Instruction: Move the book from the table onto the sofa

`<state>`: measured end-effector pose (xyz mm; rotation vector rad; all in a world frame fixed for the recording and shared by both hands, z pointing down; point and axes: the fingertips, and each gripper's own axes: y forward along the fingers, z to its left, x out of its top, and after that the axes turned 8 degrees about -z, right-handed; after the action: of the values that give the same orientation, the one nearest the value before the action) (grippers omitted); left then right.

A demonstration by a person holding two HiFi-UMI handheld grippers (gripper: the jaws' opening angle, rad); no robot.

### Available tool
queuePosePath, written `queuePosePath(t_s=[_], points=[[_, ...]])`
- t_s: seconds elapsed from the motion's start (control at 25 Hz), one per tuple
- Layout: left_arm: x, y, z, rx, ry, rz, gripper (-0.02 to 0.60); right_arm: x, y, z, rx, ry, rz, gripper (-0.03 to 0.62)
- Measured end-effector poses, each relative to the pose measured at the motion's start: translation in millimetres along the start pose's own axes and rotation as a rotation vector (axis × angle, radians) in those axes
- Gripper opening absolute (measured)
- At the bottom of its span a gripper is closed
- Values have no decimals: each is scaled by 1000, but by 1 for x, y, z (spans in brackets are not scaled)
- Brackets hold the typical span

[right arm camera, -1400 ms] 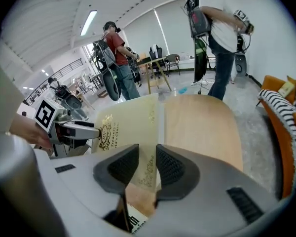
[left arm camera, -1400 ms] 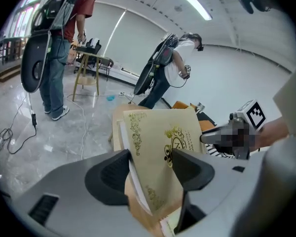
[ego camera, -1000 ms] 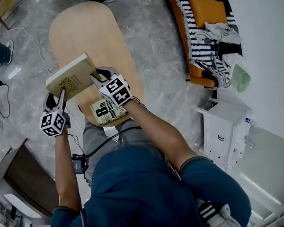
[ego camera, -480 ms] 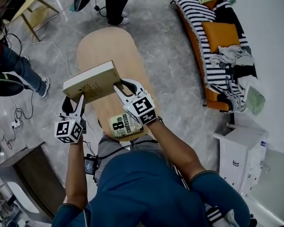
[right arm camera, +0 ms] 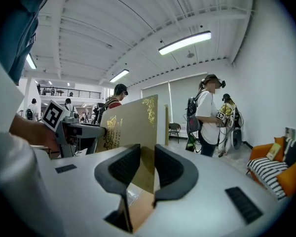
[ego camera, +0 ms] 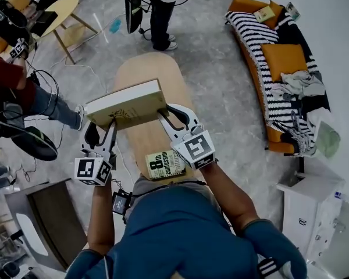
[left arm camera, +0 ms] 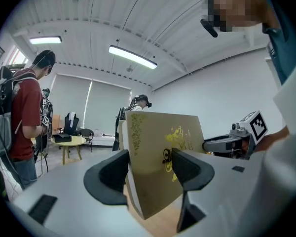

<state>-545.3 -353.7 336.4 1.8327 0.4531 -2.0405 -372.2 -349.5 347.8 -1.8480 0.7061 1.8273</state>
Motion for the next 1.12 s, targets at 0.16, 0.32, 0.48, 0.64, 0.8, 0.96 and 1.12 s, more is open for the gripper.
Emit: queuePosePath(t_s=[0.16,0.32,0.48,0.64,0.8,0.96,1.12], points=[[33,-8,-22,7,45,-56,270,34,-20,0,14,-30,-74,100],[62,-15,-46,5,87,-95,270,65,-42,1,15,-46,-134,99],[87,-29,-58,4,113,-132,270,88,-57,8,15,-67,-155,98],[111,-45,-65,-16,134,-175,270,119,-69,25,10,-84,-217,97],[125,-63,-71,-59,136,-220,270,136,-86,44,-28,-120,-235,97],[127,-87,-69,-118,101,-236,270,143,-102,74,-86,-147,-226,97],[127,-114,-68,-184,76,-239,270,143,-119,108,-152,-156,-205,97]])
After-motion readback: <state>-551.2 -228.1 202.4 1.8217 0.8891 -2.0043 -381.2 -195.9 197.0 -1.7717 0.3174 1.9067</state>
